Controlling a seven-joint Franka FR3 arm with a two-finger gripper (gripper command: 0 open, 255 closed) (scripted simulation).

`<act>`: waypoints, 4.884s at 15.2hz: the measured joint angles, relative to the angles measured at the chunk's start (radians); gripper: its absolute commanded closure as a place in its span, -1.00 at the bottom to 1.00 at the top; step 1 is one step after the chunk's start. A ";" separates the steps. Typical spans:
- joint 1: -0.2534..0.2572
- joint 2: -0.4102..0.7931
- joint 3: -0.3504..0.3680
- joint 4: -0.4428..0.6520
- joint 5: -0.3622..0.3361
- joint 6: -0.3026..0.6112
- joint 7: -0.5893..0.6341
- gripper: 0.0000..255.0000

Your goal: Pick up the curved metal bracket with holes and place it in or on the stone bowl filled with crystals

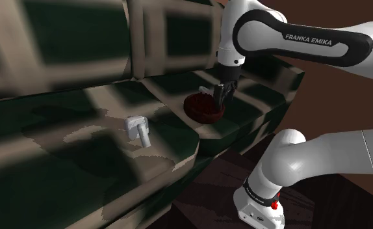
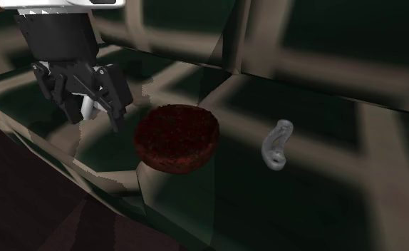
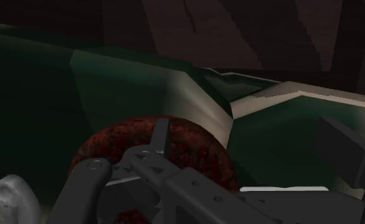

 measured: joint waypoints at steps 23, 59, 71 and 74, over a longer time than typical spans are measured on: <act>-0.136 0.588 -0.321 0.238 -0.068 0.469 -0.253 -1.00; -0.218 1.018 -0.416 0.511 0.128 0.643 -0.449 1.00; -0.213 0.968 -0.421 0.601 0.103 0.507 -0.430 1.00; -0.213 0.958 -0.422 0.628 0.098 0.470 -0.429 1.00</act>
